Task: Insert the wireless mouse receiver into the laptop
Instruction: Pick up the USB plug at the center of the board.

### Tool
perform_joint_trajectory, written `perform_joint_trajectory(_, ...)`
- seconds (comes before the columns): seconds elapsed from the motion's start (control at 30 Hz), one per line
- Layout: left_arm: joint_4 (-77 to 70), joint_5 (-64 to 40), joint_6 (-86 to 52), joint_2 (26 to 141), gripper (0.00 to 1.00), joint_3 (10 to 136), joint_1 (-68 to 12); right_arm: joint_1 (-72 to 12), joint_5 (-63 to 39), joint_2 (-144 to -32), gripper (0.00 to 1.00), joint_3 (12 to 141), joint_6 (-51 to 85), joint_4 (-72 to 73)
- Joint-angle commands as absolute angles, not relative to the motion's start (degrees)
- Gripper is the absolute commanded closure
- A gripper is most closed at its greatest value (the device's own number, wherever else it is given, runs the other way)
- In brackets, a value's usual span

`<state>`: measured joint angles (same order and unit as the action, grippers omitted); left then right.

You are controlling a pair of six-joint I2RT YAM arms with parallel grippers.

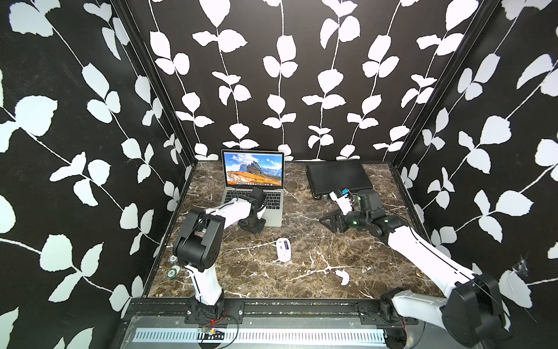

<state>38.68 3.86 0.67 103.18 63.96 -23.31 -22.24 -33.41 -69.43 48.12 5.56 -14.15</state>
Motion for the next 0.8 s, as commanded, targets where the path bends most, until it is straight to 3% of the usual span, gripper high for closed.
perform_joint_trajectory(0.0,41.91,5.49,1.15,105.64,0.84,63.37,-23.06,-22.39,-34.12,-69.39,0.27,47.19,5.62,-12.48)
perform_joint_trajectory(0.43,38.98,-6.07,-5.61,96.52,0.86,68.01,-22.94,-22.41,-33.99,-69.05,0.28,47.02,10.19,-8.79)
perform_joint_trajectory(0.77,22.46,-19.43,-21.85,88.15,0.83,74.36,-22.8,-22.56,-35.55,-65.4,0.31,44.75,21.83,5.15)
